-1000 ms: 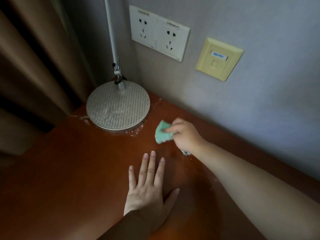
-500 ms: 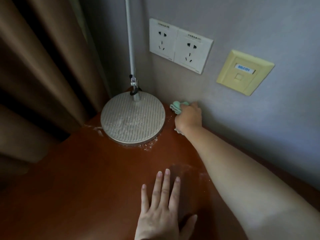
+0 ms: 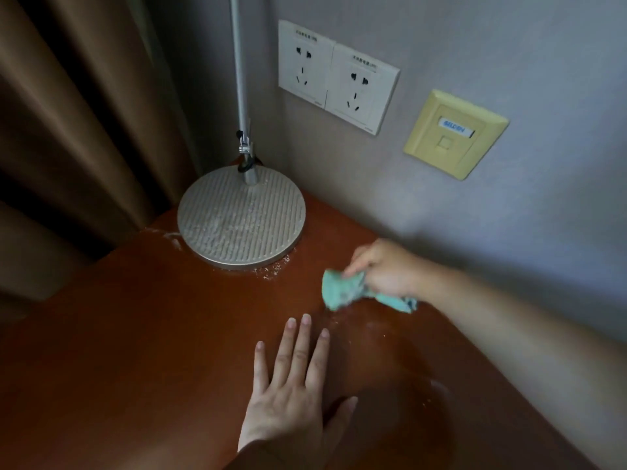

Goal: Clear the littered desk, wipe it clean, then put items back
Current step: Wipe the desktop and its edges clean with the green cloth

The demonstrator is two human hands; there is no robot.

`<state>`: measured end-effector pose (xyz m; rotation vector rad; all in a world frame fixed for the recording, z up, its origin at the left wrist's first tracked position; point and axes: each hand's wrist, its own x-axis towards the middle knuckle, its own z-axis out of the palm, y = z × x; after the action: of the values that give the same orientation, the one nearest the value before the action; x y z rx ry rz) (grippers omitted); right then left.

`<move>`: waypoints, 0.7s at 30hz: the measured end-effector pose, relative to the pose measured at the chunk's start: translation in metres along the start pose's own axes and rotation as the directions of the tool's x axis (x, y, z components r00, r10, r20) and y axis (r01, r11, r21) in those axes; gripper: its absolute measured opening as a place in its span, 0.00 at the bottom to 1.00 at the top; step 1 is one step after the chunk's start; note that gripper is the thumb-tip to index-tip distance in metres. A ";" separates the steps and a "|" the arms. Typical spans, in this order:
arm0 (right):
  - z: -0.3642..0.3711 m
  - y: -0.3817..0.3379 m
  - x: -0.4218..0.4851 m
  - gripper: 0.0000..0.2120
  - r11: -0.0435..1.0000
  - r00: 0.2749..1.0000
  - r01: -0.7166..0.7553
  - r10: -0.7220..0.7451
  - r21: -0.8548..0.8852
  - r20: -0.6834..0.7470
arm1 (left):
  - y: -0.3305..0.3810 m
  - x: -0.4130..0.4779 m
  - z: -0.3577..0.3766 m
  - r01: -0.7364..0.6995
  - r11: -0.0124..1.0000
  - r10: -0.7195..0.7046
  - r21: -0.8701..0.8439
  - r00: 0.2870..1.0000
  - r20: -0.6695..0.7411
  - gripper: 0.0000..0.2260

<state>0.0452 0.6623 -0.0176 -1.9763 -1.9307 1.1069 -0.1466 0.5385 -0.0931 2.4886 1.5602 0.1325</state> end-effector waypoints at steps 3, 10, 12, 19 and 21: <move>-0.028 0.018 0.014 0.23 0.974 0.896 -0.126 0.193 0.187 -0.401 | 0.000 0.000 0.000 0.004 1.000 -0.004 0.016 1.000 -0.003 0.36; 0.008 0.031 0.044 0.21 0.928 0.767 -0.334 0.165 -0.167 -0.620 | 0.000 0.001 0.000 0.004 0.999 -0.003 0.043 1.000 -0.017 0.36; 0.013 0.029 0.041 0.21 0.962 0.787 -0.260 0.159 -0.087 -0.596 | 0.000 0.001 0.001 0.000 0.999 0.001 0.051 1.000 -0.011 0.35; 0.044 0.031 -0.040 0.12 0.995 0.970 0.103 -0.100 0.006 -0.220 | 0.001 0.001 -0.007 -0.013 0.998 0.010 0.066 0.999 0.041 0.34; 0.044 0.035 -0.066 0.13 0.993 0.978 0.078 -0.060 0.083 -0.202 | 0.002 0.001 -0.009 -0.022 0.998 0.018 0.065 0.998 0.064 0.34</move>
<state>0.0542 0.5798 -0.0442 -1.8781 -1.7996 0.9233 -0.1461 0.5397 -0.0836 2.5323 1.5389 0.0044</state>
